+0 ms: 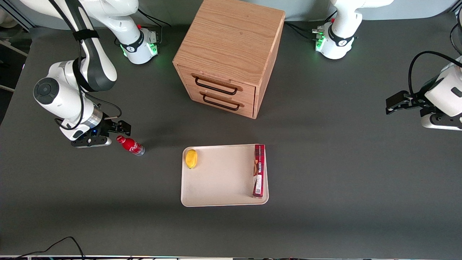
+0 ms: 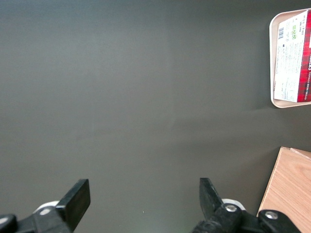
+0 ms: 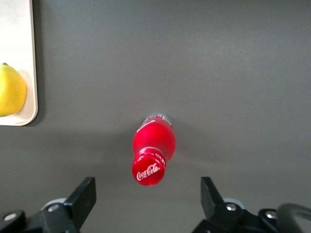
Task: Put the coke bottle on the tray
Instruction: 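Close the right gripper around the bottle's neck and lift it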
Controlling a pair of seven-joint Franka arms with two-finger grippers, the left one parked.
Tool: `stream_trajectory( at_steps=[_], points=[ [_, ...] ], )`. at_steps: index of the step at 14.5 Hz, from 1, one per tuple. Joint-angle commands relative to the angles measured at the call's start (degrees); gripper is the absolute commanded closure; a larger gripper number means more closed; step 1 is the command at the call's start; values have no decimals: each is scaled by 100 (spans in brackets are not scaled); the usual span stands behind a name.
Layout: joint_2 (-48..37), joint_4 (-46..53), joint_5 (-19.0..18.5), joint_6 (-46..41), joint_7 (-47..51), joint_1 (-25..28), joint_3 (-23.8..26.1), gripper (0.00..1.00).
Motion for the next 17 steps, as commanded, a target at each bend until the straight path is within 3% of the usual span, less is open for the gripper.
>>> stream_trajectory(
  at_steps=[1,9,11,14,17],
  points=[
    [-40,-85,-19,124,-159,-65,29,5],
    [198,-111,-36,625,-168,-117,29,9],
    [189,-111,-36,625,-168,-117,29,26],
    [189,-111,-36,625,-159,-117,29,67],
    [171,-120,-36,625,-151,-117,29,100]
  ],
)
